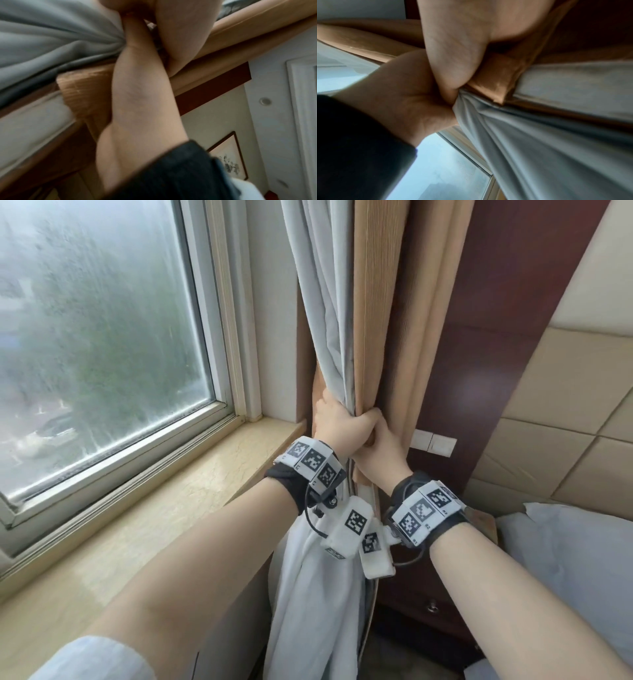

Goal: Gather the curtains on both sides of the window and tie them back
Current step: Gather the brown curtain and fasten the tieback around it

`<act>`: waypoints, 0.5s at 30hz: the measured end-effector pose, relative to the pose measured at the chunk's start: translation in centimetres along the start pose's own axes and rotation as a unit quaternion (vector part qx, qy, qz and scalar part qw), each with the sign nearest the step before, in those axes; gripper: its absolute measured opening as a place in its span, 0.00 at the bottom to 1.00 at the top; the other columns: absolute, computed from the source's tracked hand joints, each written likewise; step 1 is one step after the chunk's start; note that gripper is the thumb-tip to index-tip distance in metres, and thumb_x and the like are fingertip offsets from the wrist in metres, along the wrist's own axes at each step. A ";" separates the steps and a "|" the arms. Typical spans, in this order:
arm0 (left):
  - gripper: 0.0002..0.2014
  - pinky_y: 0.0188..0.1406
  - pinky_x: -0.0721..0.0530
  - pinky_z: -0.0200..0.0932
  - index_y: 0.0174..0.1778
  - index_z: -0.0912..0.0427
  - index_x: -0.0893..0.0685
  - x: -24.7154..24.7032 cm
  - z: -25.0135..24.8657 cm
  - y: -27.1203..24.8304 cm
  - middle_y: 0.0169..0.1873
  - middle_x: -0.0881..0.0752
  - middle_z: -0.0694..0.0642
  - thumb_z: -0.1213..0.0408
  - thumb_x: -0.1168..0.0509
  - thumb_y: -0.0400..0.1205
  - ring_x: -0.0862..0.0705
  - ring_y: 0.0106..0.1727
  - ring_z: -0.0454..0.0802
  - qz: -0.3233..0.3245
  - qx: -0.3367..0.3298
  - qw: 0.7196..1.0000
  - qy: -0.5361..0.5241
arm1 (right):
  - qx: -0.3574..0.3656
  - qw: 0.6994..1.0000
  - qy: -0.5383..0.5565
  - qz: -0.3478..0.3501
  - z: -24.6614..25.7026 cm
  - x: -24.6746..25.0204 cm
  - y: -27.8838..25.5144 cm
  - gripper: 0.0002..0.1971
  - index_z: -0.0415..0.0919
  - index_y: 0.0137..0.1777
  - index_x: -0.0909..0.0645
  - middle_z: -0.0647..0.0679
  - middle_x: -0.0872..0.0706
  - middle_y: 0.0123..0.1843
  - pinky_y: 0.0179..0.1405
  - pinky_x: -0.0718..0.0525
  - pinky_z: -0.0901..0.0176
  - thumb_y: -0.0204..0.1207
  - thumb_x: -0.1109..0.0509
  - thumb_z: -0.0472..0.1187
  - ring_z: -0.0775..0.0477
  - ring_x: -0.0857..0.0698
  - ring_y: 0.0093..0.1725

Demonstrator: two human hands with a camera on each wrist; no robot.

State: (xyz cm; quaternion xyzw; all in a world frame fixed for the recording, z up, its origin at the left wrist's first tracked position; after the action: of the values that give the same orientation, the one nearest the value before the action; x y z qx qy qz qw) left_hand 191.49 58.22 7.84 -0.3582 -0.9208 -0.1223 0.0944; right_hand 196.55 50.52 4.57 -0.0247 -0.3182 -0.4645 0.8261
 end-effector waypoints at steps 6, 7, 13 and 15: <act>0.12 0.35 0.15 0.39 0.51 0.62 0.20 2.4 0.7 0.2 0.39 0.15 0.54 0.62 0.34 0.73 0.15 0.40 0.48 -0.023 -0.031 0.999 0.011 | -0.015 0.984 0.118 0.136 -2.0 -0.8 -1.3 0.37 0.47 0.75 0.33 0.56 0.19 0.63 0.63 0.21 0.62 0.68 0.23 0.54 0.57 0.20 0.62; 0.09 0.33 0.17 0.35 0.50 0.60 0.21 3.0 1.0 0.3 0.37 0.17 0.50 0.65 0.33 0.75 0.17 0.38 0.44 -0.032 -0.037 0.999 0.010 | -0.015 0.980 0.140 0.141 -2.4 -0.8 -1.5 0.31 0.44 0.72 0.29 0.54 0.18 0.61 0.59 0.21 0.68 0.71 0.24 0.48 0.59 0.19 0.60; 0.14 0.50 0.15 0.48 0.49 0.56 0.23 6.1 1.9 0.7 0.39 0.16 0.50 0.71 0.27 0.73 0.15 0.45 0.51 -0.047 0.054 0.993 -0.097 | 0.003 0.973 0.207 -0.102 -4.0 1.2 -1.1 0.04 0.45 0.44 0.20 0.51 0.14 0.42 0.47 0.20 0.72 0.73 0.28 0.38 0.54 0.16 0.45; 0.17 0.56 0.16 0.54 0.51 0.57 0.24 6.9 1.9 0.7 0.40 0.17 0.51 0.72 0.26 0.71 0.15 0.50 0.56 -0.050 0.087 0.987 -0.123 | 0.010 0.971 0.155 -0.180 -4.0 1.4 -0.7 0.08 0.45 0.47 0.24 0.53 0.17 0.44 0.44 0.22 0.68 0.72 0.28 0.40 0.55 0.18 0.44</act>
State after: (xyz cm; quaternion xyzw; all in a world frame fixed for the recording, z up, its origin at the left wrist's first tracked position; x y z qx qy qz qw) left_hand 186.83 63.68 7.97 -0.3140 -0.9494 -0.0016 0.0047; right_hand 198.52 47.76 2.02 0.1137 -0.1899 -0.6003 0.7685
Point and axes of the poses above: each hand's wrist, its own y-axis towards the middle knuckle, its own x-axis out of the back of the hand, z = x × y, the point moved 3 cm from there along y, towards the middle knuckle
